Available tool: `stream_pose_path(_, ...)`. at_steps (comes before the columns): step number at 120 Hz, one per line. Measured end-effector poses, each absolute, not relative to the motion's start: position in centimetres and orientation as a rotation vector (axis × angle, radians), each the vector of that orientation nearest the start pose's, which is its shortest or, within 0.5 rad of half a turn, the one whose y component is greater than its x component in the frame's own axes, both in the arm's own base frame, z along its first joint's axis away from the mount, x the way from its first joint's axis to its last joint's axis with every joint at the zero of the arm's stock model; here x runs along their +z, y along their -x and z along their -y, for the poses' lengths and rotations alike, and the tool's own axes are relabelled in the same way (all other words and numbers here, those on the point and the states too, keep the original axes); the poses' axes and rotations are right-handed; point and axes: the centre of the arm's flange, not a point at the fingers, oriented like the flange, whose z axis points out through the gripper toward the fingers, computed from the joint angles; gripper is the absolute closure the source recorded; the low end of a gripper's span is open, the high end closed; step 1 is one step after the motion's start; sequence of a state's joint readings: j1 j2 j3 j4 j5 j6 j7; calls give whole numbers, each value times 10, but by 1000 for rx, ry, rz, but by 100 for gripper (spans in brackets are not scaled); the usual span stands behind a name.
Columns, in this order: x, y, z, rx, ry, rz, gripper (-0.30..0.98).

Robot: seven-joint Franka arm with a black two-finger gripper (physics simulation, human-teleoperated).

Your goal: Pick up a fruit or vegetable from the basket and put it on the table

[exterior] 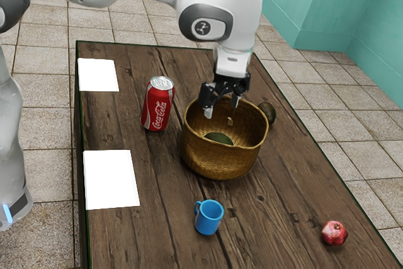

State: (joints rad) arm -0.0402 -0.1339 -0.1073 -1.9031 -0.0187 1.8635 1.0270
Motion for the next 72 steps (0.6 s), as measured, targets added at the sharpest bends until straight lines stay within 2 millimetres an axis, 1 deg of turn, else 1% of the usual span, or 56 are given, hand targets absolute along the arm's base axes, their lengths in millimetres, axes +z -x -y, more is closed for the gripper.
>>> stream_pose_path(14,551,-524,81,-131,2573,-1734,0)
stream_pose_path(35,530,-535,82,-120,2561,-1764,0)
stream_pose_path(44,526,-538,82,-122,2556,-1772,0)
stream_pose_path(62,513,-537,82,-113,2550,-1787,0)
stream_pose_path(72,503,-541,82,-102,2551,-1796,0)
